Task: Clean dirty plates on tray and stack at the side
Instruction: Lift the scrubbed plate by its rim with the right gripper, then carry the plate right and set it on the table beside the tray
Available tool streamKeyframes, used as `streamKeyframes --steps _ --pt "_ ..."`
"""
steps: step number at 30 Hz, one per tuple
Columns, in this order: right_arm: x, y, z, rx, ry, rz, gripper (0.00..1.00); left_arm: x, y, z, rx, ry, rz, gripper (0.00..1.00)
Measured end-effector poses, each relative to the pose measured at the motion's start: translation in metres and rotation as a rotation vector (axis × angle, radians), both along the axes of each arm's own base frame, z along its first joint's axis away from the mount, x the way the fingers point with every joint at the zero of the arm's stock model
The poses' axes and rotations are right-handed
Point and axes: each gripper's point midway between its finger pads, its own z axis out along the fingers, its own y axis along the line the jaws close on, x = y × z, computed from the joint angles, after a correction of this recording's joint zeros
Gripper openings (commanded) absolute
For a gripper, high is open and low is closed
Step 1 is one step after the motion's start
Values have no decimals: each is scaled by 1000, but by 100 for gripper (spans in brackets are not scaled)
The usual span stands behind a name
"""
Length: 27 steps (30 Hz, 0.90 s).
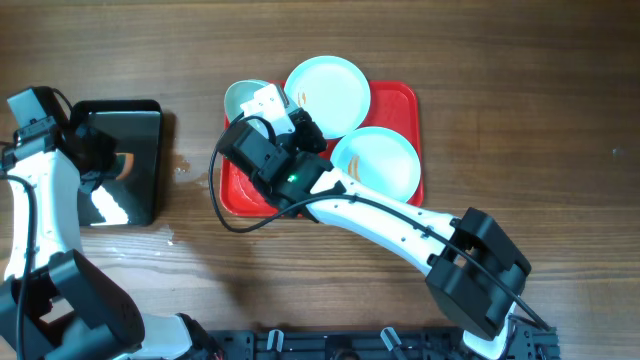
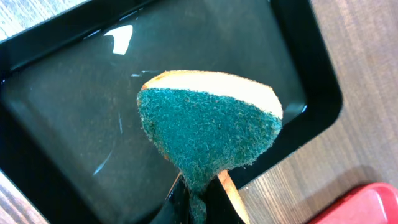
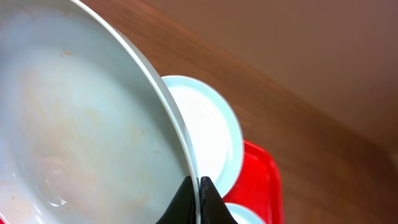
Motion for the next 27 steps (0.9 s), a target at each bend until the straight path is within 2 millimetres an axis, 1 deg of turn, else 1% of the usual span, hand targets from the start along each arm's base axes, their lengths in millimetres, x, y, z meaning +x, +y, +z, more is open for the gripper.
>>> streamKeyframes --steps 3,9,13,14,16,19,24,27 --pt "-3 0 -5 30 23 -8 4 -4 -3 -4 -18 23 -2 4" --pt "-9 0 -15 122 62 -51 4 -2 -2 -4 -13 15 -2 4" --pt "-16 5 -25 168 135 -33 4 -2 -2 -4 -13 16 -2 4" --pt "-21 9 -31 196 183 -13 4 -2 -2 -4 -13 16 -2 4" --pt "-25 13 -34 246 253 15 4 -2 -2 -4 -13 15 -2 4" --pt "-23 9 -29 319 318 27 4 -2 -2 -4 -13 15 -2 4" --pt "-14 -10 -9 397 339 12 4 -2 -2 -4 -13 16 -2 4" --pt "-14 -14 -1 448 375 27 4 -2 -2 -4 -13 16 -2 4"
